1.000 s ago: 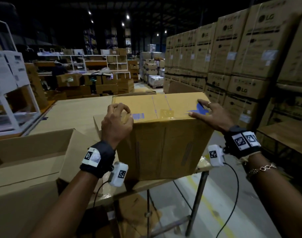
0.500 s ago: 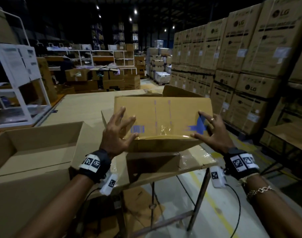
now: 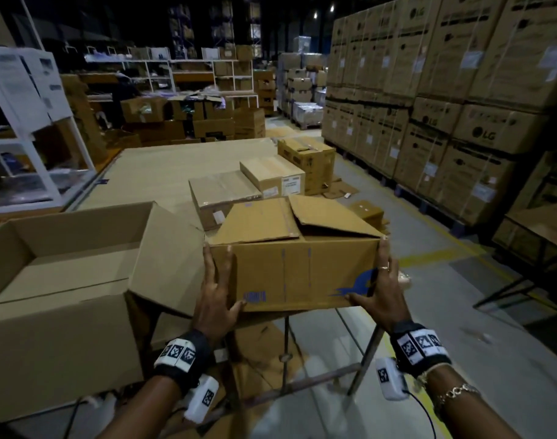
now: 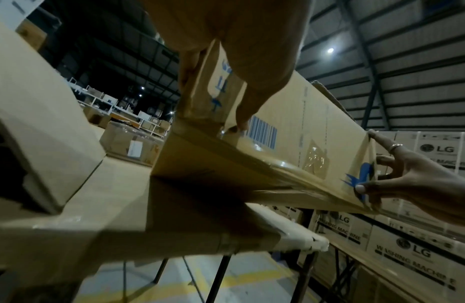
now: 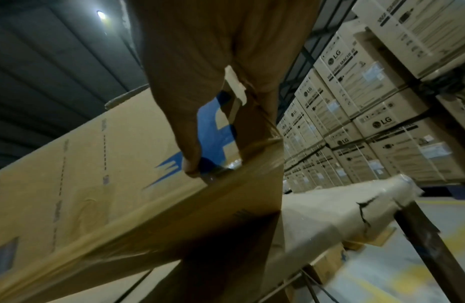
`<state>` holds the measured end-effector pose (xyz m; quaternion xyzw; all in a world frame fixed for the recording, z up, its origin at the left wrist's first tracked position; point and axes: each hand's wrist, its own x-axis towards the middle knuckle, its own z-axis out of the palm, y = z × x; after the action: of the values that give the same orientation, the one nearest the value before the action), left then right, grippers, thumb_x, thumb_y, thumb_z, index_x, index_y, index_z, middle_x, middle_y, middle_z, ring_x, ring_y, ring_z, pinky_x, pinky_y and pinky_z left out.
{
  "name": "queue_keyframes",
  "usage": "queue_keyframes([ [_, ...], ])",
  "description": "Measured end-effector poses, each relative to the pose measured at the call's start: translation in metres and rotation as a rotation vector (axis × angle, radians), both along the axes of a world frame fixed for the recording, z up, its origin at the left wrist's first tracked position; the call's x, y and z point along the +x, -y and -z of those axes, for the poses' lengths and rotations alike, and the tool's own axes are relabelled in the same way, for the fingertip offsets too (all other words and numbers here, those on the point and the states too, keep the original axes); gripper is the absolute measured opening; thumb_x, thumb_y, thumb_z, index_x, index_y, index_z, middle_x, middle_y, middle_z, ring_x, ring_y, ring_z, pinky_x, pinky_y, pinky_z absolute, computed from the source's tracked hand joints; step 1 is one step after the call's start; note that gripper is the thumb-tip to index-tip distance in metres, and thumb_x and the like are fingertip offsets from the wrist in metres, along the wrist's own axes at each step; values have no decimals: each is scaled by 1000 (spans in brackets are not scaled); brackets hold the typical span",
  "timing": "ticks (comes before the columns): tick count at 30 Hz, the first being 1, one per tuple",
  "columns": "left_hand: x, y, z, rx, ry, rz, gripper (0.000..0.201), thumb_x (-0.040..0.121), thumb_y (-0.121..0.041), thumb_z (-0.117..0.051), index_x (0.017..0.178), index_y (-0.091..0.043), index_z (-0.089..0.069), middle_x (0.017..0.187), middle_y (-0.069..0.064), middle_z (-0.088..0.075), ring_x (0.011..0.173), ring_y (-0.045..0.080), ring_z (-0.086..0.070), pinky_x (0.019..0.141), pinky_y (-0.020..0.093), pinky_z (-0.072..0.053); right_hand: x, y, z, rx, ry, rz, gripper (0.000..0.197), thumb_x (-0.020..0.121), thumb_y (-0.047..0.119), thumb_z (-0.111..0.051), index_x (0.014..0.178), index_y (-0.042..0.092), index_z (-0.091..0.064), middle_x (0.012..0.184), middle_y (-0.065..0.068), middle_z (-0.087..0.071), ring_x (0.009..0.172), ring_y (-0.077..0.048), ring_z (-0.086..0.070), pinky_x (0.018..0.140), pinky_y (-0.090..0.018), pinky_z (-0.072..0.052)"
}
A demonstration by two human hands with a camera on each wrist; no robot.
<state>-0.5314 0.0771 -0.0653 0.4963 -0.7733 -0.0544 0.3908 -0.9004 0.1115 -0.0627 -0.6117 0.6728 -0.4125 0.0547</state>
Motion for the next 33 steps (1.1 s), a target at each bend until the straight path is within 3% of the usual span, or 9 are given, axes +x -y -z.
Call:
queue_keyframes([
  [4, -3, -2, 23, 58, -12, 34, 136, 69, -7, -90, 160, -39, 6, 164, 3, 31, 147, 44, -30, 88, 53, -59, 0, 3, 25, 59, -5, 65, 151, 54, 29, -96, 155, 43, 16, 145, -1, -31, 127, -39, -47, 94, -69, -43],
  [8, -8, -5, 37, 89, 5, 35, 133, 68, -3, -89, 161, -32, 1, 165, 6, 28, 148, 32, -22, 89, 49, -59, -2, 7, 48, 103, 40, 80, 149, 55, 19, -95, 155, 47, 13, 142, 1, -28, 101, -42, -64, 92, -71, -43],
  [12, -18, -14, 50, 174, 23, 38, 124, 70, 2, -85, 162, -30, -7, 165, 0, 29, 149, 28, -21, 95, 43, -54, -9, 11, 61, 135, -1, 130, 137, 64, 14, -89, 155, 47, 7, 141, -4, -28, 130, -47, -42, 103, -69, -38],
  [15, -21, -21, 58, 224, -1, 65, 117, 70, 3, -84, 160, -28, -16, 166, -5, 24, 147, 16, -10, 103, 35, -44, -16, 11, 70, 156, -21, 138, 128, 70, 13, -84, 155, 48, 4, 137, -3, -27, 130, -49, -39, 102, -69, -39],
  [17, -21, -22, 57, 246, -7, 67, 114, 71, 1, -84, 159, -30, -19, 166, -6, 21, 143, 13, -16, 101, 30, -43, -18, 11, 73, 172, -26, 144, 124, 72, 16, -83, 155, 48, 3, 137, -3, -27, 129, -49, -40, 102, -69, -39],
  [21, -18, -19, 50, 244, 79, 27, 103, 77, -20, -84, 158, -32, -22, 168, 0, 5, 143, 21, -29, 109, 45, -46, -12, 5, 58, 185, -76, 172, 115, 73, 27, -83, 157, 38, -5, 146, -7, -23, 133, -45, -39, 106, -67, -38],
  [24, -20, -17, 40, 180, 171, -55, 83, 83, -38, -76, 153, -27, -32, 165, 8, -19, 152, 35, -19, 117, 60, -31, 0, -5, 37, 154, -142, 215, 97, 75, 33, -82, 152, 27, -22, 155, -10, -18, 133, -43, -40, 106, -64, -38],
  [28, -34, -9, 10, 147, 181, 13, 66, 92, -46, -65, 150, -27, -39, 162, 4, -29, 154, 28, -16, 123, 53, -22, 19, -11, -2, 56, -210, 205, 68, 80, 44, -76, 139, 28, -46, 153, -8, -30, 133, -34, -42, 102, -58, -45],
  [33, -60, 21, -39, 121, 255, 218, 49, 100, -36, -56, 146, -20, -47, 152, 2, -45, 140, 19, -39, 115, 37, -35, 49, -17, -32, -120, -188, -68, 13, 91, 22, -70, 101, 15, -69, 105, -1, -63, 97, -19, -59, 86, -44, -52],
])
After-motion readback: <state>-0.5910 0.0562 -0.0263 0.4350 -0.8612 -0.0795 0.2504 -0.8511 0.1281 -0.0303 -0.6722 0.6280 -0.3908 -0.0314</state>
